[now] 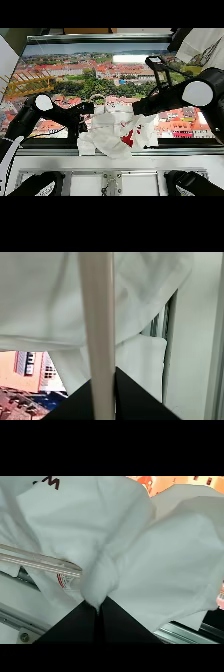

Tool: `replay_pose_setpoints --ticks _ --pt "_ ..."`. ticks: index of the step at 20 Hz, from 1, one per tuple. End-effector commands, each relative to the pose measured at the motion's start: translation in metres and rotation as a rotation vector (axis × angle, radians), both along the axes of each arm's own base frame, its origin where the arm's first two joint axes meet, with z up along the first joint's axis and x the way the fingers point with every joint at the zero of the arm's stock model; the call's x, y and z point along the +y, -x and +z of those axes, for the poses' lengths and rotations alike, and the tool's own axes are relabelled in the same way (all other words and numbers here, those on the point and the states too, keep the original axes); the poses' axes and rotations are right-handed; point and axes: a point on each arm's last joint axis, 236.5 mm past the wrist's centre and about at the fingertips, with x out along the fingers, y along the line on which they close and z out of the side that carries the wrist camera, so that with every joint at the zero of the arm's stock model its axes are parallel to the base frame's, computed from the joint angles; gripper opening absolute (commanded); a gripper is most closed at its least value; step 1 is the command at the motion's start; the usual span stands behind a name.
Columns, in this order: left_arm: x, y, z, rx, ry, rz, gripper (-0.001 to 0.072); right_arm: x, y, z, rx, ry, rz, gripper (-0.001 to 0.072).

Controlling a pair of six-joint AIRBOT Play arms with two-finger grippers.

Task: Fold the clothes and pants, and hang the long-sleeved shirts on hangers.

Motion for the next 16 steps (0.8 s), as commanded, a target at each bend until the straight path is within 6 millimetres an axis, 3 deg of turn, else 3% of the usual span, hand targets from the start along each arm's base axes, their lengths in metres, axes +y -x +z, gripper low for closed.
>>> replay_pose_setpoints --ticks 1,6,10,13,16 --pt "0.000 -0.003 0.001 0.004 0.014 0.029 0.0018 0.040 0.005 -0.002 -0.009 -0.057 0.050 0.0018" --pt "-0.007 -0.010 0.012 0.024 0.099 0.088 0.0018 0.090 0.010 0.001 -0.050 -0.147 0.091 0.0018" --pt "-0.001 -0.010 0.012 0.034 0.095 0.101 0.0018 0.107 0.008 0.012 -0.094 -0.204 0.094 0.0018" --pt "-0.001 -0.010 0.012 0.035 0.096 0.101 0.0018 0.100 -0.004 0.020 -0.150 -0.182 0.080 0.0018" --pt "0.000 -0.008 0.012 0.043 0.093 0.096 0.0018 0.061 -0.017 0.025 -0.194 -0.030 0.010 0.0018"
